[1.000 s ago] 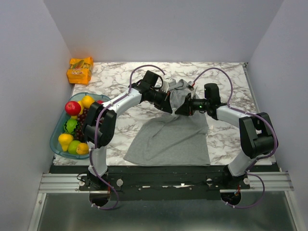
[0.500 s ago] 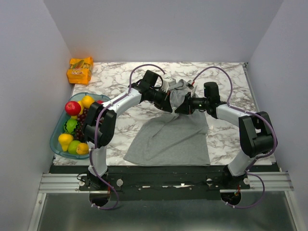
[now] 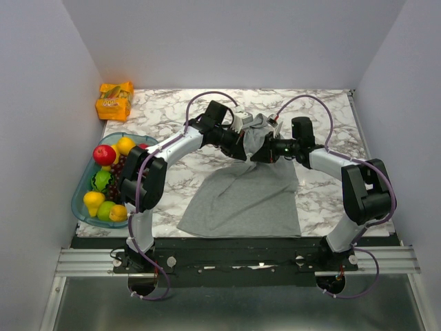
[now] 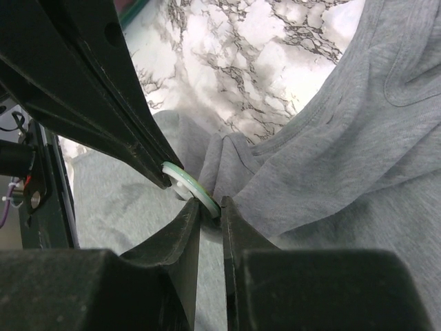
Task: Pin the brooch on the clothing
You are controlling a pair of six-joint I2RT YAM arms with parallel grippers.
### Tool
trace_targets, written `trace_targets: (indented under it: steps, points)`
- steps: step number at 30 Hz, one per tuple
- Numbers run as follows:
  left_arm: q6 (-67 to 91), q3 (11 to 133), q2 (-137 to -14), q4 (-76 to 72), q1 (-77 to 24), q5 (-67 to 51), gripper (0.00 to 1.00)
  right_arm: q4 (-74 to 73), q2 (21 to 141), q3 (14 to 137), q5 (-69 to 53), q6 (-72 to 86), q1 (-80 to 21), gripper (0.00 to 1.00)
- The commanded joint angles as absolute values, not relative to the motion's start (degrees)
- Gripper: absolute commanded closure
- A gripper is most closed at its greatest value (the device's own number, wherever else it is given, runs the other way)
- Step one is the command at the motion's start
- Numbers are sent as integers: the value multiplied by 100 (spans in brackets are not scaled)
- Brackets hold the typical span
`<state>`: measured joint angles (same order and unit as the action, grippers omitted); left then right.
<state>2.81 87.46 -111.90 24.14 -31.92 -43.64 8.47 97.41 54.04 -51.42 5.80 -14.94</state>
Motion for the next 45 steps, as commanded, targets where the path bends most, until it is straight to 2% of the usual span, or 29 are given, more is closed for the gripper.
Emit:
trace_targets:
  steps: [1,6,9,12,13,15,17,18,19,24,28,34,38,40,45]
  points:
    - [281,8912,-11118,2558,-3516,-4412,100,1415,9660,5414,-4957,782,-1398,76]
    - [352,8930,-11162,2584,-3516,-4114,100,1608,9589,5326,-5124,809,-1397,75]
    - [343,8938,-11136,2602,-3542,-3833,100,1679,9519,5265,-5185,844,-1397,68]
    - [281,8939,-11101,2637,-3586,-3762,98,1705,9387,5212,-5159,861,-1389,51]
    - [290,8947,-11092,2619,-3595,-3753,78,1705,9335,5195,-5124,853,-1389,45]
    - [342,8947,-11048,2602,-3586,-3744,57,1696,9177,5107,-5080,861,-1371,42]
    - [360,8982,-10978,2637,-3586,-3595,22,1688,9062,5054,-5019,888,-1345,39]
    - [343,8982,-10943,2654,-3577,-3473,14,1679,8931,5019,-5001,905,-1319,38]
    - [334,8982,-10908,2663,-3534,-3402,1,1679,8860,4966,-4949,931,-1310,36]
    - [351,9062,-10627,2725,-3200,-3050,1,1635,8499,4860,-4633,1107,-1275,35]
    - [807,8991,-10555,2252,-2796,-2517,1,1030,8464,5211,-3651,1195,-1257,35]
    - [1440,9534,-11503,2013,-2259,-1811,2,668,8683,5888,-2893,1547,-1266,35]
    - [1433,10089,-12172,2057,-2127,-1363,5,449,8929,6257,-2803,1714,-1266,35]
    - [1398,10587,-12567,2135,-2127,-1213,8,431,8982,6354,-2935,1749,-1257,35]
    - [1354,11916,-13585,2627,-2127,-1064,23,264,8860,6285,-2953,1653,-1266,35]
